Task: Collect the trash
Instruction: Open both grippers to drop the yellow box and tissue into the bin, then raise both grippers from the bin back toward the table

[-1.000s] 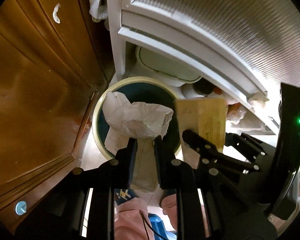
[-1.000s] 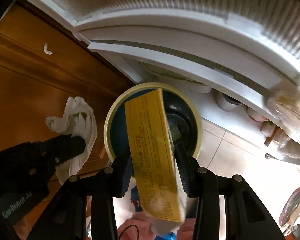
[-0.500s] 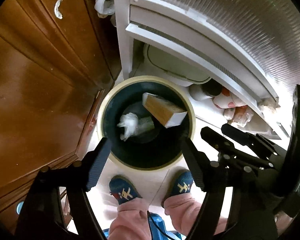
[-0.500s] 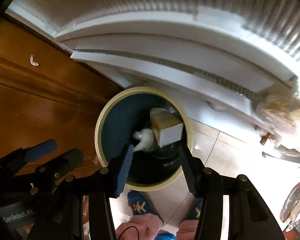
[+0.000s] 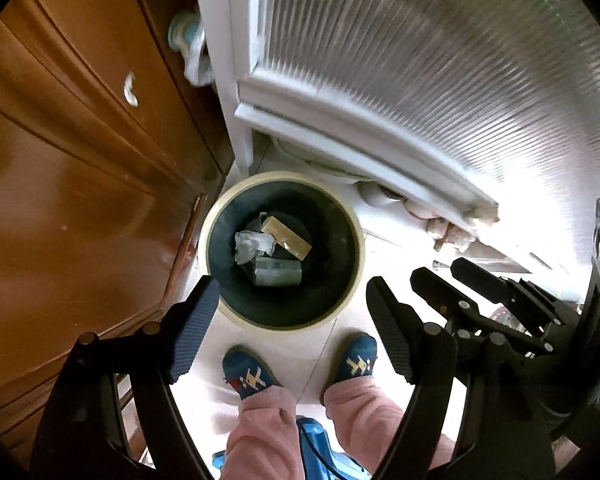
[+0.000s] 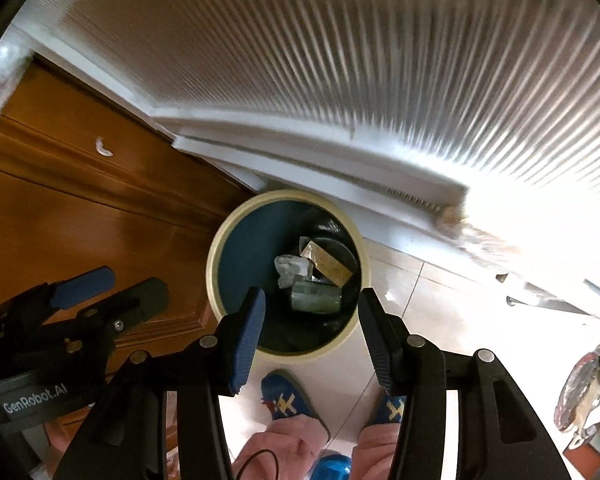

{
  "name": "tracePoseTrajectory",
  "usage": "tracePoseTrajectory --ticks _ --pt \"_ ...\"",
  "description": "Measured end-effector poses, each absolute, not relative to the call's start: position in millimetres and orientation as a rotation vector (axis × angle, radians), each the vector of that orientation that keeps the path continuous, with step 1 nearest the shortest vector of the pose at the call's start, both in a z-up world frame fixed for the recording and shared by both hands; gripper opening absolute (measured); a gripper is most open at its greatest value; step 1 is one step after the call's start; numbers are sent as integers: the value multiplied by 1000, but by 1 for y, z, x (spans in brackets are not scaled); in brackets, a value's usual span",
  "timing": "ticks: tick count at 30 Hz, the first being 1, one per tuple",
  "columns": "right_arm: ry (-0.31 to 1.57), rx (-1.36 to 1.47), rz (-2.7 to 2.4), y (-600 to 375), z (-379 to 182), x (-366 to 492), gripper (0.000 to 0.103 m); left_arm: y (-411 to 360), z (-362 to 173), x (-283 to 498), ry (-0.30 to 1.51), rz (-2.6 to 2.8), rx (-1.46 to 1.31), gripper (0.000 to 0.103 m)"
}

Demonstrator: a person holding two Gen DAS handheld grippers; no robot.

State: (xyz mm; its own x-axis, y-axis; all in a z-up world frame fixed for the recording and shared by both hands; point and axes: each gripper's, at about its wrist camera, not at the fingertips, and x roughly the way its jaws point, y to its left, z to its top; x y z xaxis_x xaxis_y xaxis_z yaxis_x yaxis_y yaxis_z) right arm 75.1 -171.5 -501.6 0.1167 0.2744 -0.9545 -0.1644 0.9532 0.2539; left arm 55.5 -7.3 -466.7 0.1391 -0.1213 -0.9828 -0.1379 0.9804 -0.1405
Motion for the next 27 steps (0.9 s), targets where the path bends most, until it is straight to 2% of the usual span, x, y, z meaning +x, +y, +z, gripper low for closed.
tracePoseTrajectory --ticks 4,27 --pt "1398 85 325 -173 -466 73 50 -8 -429 55 1414 -2 -204 80" --pt "1185 -18 457 -158 -209 21 50 -17 -156 22 1237 -62 -118 81"
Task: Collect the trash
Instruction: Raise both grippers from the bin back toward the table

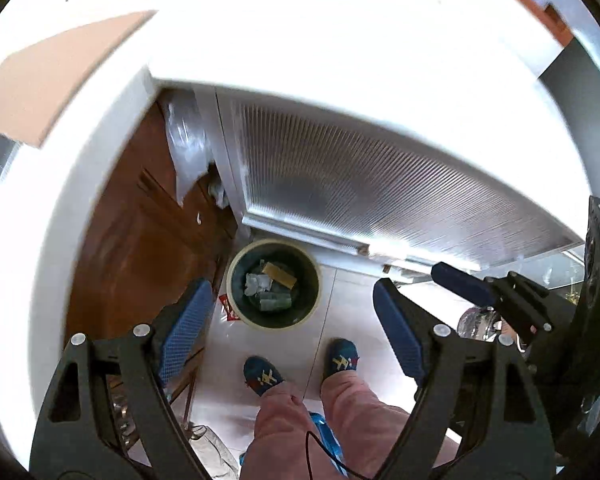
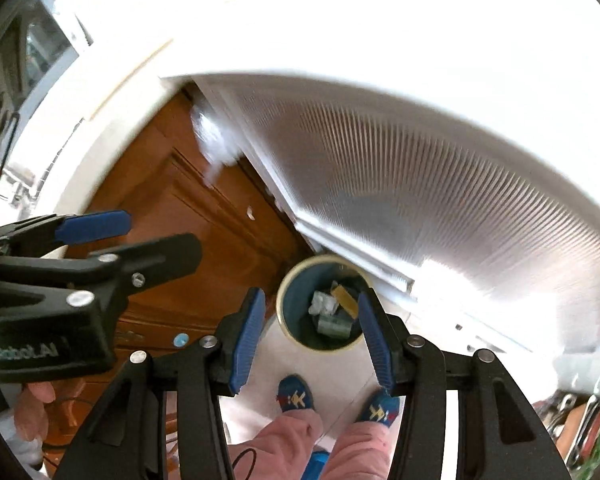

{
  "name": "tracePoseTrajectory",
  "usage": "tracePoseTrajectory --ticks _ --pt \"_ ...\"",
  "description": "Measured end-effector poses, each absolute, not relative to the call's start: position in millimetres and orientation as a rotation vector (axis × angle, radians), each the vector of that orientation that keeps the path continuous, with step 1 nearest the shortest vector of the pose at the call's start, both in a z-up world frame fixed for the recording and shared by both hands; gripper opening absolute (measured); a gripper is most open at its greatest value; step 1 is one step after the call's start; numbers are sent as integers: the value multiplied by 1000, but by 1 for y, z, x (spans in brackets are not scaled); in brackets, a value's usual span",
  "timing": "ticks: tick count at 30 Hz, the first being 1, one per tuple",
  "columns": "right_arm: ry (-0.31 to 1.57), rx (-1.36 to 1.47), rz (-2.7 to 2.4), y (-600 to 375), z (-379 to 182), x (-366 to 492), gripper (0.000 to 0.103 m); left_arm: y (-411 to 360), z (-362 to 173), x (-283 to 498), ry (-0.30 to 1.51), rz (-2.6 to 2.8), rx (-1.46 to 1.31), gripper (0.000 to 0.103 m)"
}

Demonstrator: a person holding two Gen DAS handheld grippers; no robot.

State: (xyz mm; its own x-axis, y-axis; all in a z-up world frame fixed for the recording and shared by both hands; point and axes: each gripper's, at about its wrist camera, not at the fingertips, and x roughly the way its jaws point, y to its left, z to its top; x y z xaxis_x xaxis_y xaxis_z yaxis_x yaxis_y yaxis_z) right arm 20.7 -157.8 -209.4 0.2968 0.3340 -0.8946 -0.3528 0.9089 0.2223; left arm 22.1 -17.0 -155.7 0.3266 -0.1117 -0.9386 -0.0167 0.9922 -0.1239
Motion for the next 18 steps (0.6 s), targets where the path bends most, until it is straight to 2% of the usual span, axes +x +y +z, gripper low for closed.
tracePoseTrajectory --ticks 15,18 --pt "856 12 352 -157 -31 18 50 -5 28 28 940 -194 -64 81" --pt "794 31 316 -157 -1 18 54 -2 52 31 885 -217 -53 81"
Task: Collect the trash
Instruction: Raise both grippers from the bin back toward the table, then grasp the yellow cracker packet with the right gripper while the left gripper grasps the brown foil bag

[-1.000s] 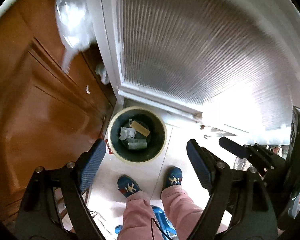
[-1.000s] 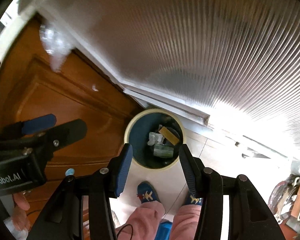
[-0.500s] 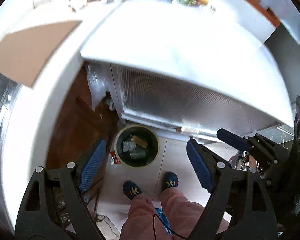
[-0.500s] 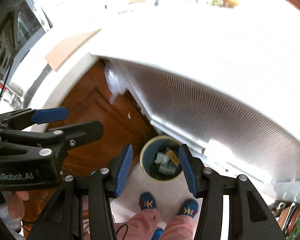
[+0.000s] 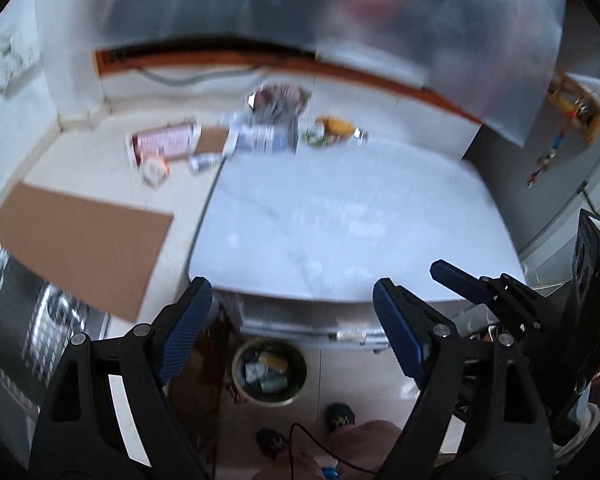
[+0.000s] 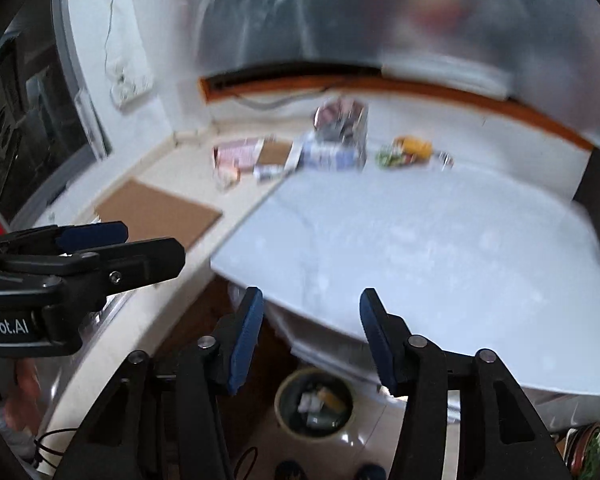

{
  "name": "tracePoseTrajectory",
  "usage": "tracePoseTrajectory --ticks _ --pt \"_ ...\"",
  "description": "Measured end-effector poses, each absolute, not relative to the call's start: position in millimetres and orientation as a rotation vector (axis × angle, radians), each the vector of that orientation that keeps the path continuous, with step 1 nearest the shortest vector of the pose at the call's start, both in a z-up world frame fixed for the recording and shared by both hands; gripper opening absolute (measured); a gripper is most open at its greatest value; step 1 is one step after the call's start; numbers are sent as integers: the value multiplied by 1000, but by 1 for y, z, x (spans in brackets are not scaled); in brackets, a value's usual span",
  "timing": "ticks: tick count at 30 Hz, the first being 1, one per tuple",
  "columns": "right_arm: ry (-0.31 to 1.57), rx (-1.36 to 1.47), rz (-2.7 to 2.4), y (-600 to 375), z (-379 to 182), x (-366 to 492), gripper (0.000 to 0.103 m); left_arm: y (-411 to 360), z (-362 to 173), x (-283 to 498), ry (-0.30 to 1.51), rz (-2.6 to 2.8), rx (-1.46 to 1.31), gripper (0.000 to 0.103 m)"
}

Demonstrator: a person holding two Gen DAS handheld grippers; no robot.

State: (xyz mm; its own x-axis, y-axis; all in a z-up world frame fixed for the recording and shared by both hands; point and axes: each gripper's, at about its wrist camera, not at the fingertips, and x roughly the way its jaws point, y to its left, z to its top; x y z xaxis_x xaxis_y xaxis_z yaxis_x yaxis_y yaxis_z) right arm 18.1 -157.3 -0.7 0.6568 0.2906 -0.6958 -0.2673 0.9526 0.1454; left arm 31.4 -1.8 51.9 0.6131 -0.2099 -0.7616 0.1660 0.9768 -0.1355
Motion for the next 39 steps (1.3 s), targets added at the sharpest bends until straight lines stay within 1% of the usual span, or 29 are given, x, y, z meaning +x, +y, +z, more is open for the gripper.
tracePoseTrajectory --ticks 3,9,12,17,23,29,31,33,36,39 --pt "747 54 296 -159 29 19 54 5 68 37 831 -220 -44 81" --pt "672 24 255 -165 73 28 54 11 97 56 781 -242 -84 80" --pt "653 12 245 -169 82 50 58 8 101 69 767 -236 -91 80" --pt "638 12 249 -185 83 108 58 -2 101 103 754 -203 -109 80" --pt "676 35 301 -218 67 205 58 -17 85 172 794 -122 -161 80" --pt "764 55 343 -254 40 301 58 -43 43 256 900 -72 -219 80" --pt "810 71 359 -266 23 337 58 -54 25 285 929 -53 -233 79" --pt "839 82 366 -273 7 357 58 -63 10 306 936 -42 -243 76" --pt "890 96 378 -280 -23 398 58 -73 -8 331 939 -20 -238 76" --pt "928 114 377 -281 -49 429 58 -80 -26 355 951 -9 -237 72"
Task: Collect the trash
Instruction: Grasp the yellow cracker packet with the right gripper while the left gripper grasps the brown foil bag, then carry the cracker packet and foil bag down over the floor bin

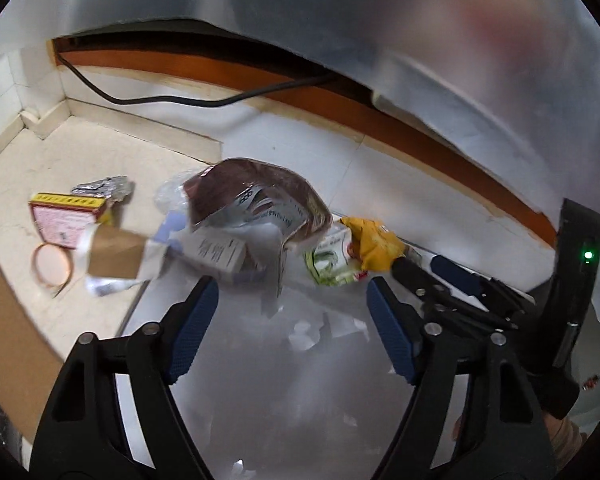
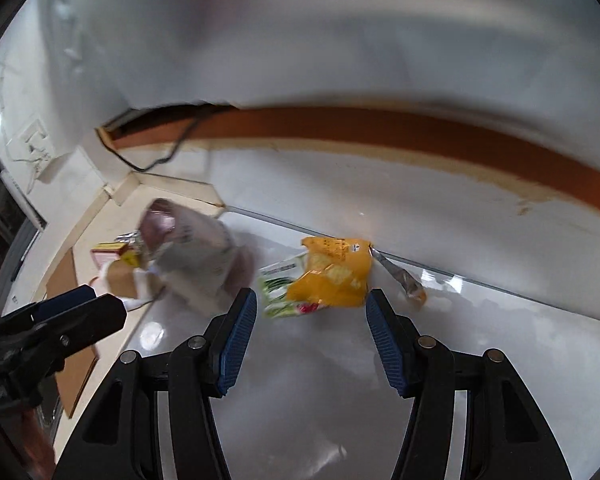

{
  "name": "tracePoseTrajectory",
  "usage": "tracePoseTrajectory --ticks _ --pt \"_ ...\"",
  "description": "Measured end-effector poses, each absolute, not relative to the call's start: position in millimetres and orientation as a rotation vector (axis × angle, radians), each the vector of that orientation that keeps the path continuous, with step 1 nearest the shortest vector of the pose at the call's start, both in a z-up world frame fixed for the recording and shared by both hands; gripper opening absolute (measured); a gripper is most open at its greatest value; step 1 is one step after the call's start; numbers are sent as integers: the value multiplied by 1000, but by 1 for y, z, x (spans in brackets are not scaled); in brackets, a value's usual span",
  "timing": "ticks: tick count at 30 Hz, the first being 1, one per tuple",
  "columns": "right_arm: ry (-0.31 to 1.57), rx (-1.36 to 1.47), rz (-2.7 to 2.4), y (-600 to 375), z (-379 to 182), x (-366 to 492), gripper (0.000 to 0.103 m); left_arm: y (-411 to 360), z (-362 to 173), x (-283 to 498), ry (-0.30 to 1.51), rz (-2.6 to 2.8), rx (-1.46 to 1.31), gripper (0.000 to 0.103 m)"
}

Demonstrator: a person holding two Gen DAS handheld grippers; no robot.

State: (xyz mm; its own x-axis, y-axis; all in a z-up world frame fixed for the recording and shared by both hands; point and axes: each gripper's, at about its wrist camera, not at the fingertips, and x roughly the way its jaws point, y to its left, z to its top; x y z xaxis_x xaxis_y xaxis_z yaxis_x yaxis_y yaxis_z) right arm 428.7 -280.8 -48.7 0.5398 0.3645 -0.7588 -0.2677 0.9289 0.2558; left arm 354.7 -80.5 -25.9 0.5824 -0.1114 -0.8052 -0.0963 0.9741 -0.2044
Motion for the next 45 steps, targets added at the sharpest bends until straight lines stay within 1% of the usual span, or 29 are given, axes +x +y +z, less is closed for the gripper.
tracePoseTrajectory --ticks 3,5,7,9,11,12,14,15,18,24,36,41,45 --pt "955 133 363 -276 -71 449 58 -84 -41 376 966 7 -239 69" --pt "967 140 358 -271 -83 458 58 -85 -49 384 976 17 -241 62" --pt "980 141 349 -269 -94 466 58 -87 -59 394 988 29 -240 57" --pt "996 143 350 -268 -103 473 58 -89 -69 403 1007 33 -242 49" --pt "1008 145 355 -267 -112 480 58 -92 -78 411 1021 32 -248 34" --pt "1011 147 360 -266 -116 483 55 -93 -82 413 1023 28 -251 29" --pt "1014 139 366 -265 -122 487 52 -94 -88 419 1024 37 -246 7" --pt "1014 133 368 -263 -125 488 46 -93 -90 420 1027 34 -248 5" --pt "1012 109 368 -255 -129 488 41 -89 -90 418 1010 36 -261 2" --pt "942 65 364 -252 -117 473 38 -83 -82 405 976 40 -276 2" --pt "837 26 390 -242 -85 434 37 -74 -47 352 914 3 -276 2" --pt "802 -7 408 -215 -66 413 37 -69 -26 318 876 -23 -259 2" --pt "770 -42 420 -199 -49 384 37 -70 1 285 848 -38 -235 2"
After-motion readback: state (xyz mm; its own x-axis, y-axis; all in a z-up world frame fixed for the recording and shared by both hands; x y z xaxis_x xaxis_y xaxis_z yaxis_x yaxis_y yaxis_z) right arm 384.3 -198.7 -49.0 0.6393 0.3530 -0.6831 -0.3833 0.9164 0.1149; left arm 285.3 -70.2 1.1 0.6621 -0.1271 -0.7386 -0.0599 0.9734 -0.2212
